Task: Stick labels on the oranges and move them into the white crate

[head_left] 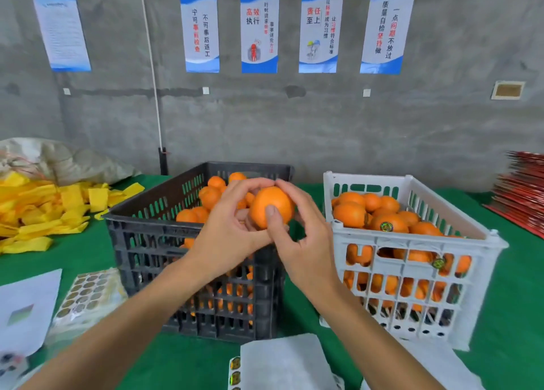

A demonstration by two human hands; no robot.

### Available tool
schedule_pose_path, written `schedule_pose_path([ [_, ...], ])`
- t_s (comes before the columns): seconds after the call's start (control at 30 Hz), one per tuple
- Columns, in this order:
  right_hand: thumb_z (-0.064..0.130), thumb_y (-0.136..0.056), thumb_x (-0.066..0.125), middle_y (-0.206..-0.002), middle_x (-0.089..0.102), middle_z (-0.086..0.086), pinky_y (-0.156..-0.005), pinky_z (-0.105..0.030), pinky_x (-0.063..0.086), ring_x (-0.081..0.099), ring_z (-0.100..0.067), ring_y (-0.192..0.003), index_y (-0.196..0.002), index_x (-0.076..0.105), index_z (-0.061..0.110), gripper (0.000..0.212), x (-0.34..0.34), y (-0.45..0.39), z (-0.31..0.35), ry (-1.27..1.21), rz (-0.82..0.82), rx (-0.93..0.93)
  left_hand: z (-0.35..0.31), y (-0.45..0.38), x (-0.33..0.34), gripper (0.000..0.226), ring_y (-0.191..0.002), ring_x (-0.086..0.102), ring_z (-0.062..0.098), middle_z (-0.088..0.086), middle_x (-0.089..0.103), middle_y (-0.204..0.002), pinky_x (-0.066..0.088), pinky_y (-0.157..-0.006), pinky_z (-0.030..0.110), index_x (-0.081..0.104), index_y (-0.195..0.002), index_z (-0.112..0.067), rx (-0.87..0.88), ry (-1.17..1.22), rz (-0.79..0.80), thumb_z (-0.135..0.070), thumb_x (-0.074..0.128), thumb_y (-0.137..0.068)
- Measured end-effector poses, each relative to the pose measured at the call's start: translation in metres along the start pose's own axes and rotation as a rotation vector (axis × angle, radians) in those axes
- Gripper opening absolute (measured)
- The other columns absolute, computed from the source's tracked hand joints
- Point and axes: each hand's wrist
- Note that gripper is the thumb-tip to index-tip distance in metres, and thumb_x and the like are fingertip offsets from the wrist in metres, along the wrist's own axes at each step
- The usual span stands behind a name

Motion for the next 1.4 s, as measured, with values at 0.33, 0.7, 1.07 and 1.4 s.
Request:
schedule_pose_path([
  [0.33, 0.062, -0.093, 0.061, -0.138, 0.055, 0.028, -0.102, -0.027, 0.053, 0.056, 0.0, -0.127, -0.138, 0.049, 0.055, 0.047, -0.046, 0.16, -0.044, 0.084, 0.334, 0.429, 0.079, 0.157, 0.056, 0.064, -0.114, 0.066, 0.021, -0.011, 0.05, -0.133, 0.061, -0.081, 0.031, 0.056, -0.137, -0.039, -0.246, -0.033, 0.113, -0.021, 0.086, -0.084],
  [0.7, 0.087, -0.081, 0.053, -0.15, 0.022, 0.047, -0.118, -0.024, 0.021, 0.017, 0.018, -0.141, -0.144, 0.046, 0.053, 0.072, -0.089, 0.197, -0.079, 0.341, 0.989, 0.451, 0.119, 0.199, 0.052, 0.065, -0.113, 0.063, 0.006, -0.024, 0.045, -0.139, 0.059, -0.09, 0.029, 0.047, -0.141, -0.048, -0.414, -0.24, 0.029, -0.057, 0.078, -0.084],
  [1.07, 0.072, -0.081, 0.07, -0.148, 0.04, 0.034, -0.119, -0.042, 0.026, 0.03, 0.0, -0.144, -0.125, 0.065, 0.052, 0.049, -0.068, 0.198, -0.078, 0.162, 0.933, 0.514, 0.124, 0.202, 0.055, 0.064, -0.12, 0.057, 0.0, -0.025, 0.036, -0.145, 0.051, -0.094, 0.012, 0.039, -0.145, -0.05, -0.382, -0.246, 0.069, -0.061, 0.069, -0.09],
  [1.4, 0.058, -0.087, 0.071, -0.133, 0.055, 0.028, -0.112, -0.041, 0.033, 0.043, -0.006, -0.134, -0.118, 0.072, 0.043, 0.035, -0.057, 0.198, -0.077, 0.162, 0.808, 0.45, 0.125, 0.203, 0.055, 0.065, -0.121, 0.056, -0.003, -0.025, 0.035, -0.146, 0.054, -0.091, 0.014, 0.038, -0.147, -0.05, -0.367, -0.264, 0.078, -0.059, 0.072, -0.092],
])
Point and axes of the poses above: each hand's wrist, its own y-axis away from the middle knuckle, its own x-axis out of the palm, z = x × y
